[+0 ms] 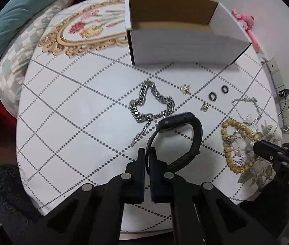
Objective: Organize jewelry
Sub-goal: 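Carry both held items into the white box and open both tools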
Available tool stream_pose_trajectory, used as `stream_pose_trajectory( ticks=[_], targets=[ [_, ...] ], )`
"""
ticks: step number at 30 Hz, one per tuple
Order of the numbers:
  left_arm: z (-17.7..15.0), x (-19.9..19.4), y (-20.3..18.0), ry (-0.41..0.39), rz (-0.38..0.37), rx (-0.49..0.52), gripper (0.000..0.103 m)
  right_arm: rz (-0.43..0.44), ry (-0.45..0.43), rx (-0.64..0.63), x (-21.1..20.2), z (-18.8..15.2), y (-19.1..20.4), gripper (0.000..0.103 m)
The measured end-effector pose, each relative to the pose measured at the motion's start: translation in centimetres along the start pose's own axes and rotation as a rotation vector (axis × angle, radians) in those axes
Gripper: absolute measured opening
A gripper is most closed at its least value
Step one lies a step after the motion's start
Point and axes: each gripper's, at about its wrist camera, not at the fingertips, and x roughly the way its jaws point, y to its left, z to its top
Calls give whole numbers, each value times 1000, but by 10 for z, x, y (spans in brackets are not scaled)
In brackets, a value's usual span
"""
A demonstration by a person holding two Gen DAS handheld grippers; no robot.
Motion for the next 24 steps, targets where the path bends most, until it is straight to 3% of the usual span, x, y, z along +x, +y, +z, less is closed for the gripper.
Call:
stream_pose_trajectory(
  ticks=[10, 18, 24],
  targets=[
    [19, -74, 14, -120, -68, -45, 1, 88, -130, -60, -66, 30, 26, 9],
    [96, -78, 16, -185, -88, -75, 1, 137, -253, -128, -122, 88, 46, 9],
    [142, -63, 18, -175, -77, -76, 2, 111, -285, -157, -126, 144, 63, 9]
  ],
)
